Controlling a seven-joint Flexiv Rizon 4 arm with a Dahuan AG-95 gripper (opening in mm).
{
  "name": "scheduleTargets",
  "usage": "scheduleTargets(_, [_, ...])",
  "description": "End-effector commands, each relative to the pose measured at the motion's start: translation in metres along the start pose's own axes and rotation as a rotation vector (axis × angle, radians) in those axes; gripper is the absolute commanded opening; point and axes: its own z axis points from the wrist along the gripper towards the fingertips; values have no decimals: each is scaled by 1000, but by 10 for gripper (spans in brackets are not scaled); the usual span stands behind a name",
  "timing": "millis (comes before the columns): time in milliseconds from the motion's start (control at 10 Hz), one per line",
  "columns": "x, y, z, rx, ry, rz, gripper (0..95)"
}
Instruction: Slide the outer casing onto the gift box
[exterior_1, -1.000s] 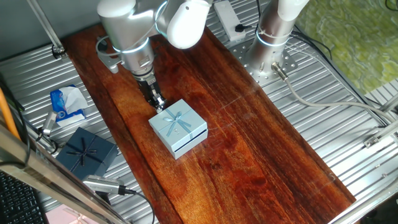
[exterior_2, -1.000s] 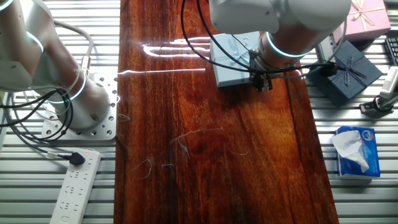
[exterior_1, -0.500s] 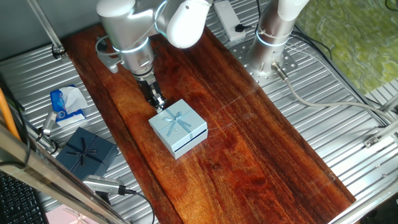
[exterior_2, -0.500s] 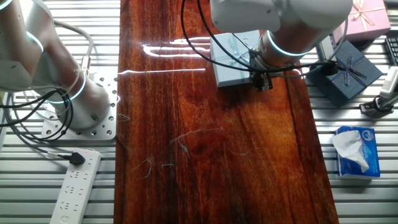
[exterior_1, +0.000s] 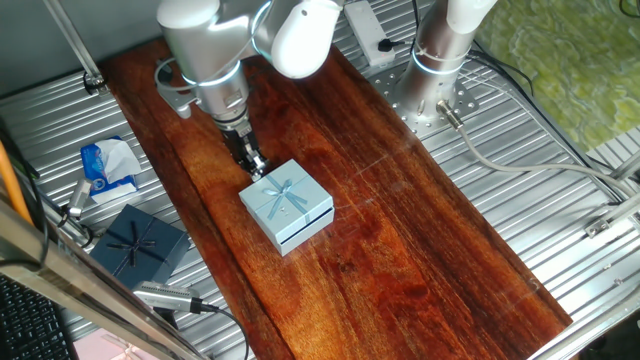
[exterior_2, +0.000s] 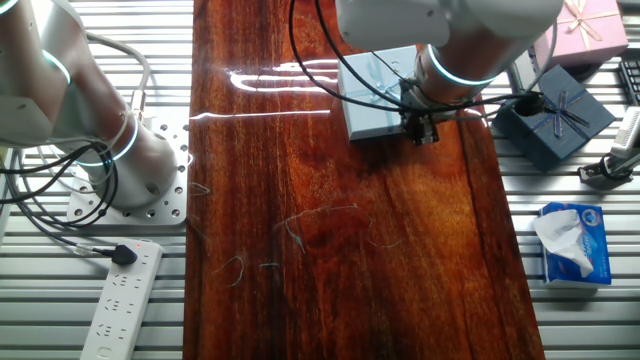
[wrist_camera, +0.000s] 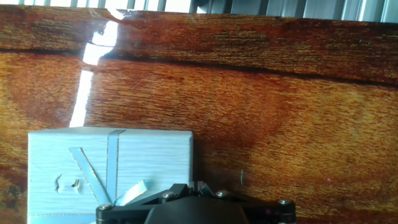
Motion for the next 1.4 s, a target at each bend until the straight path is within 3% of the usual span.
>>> scheduleTargets(100, [0,-1,0,4,2,-7,0])
scheduleTargets(600, [0,-1,0,14,14,-26,0])
scheduleTargets(800, [-1,-1,-8,73,28,-68,0])
scheduleTargets(1400, [0,-5,-13,78,17,-73,0])
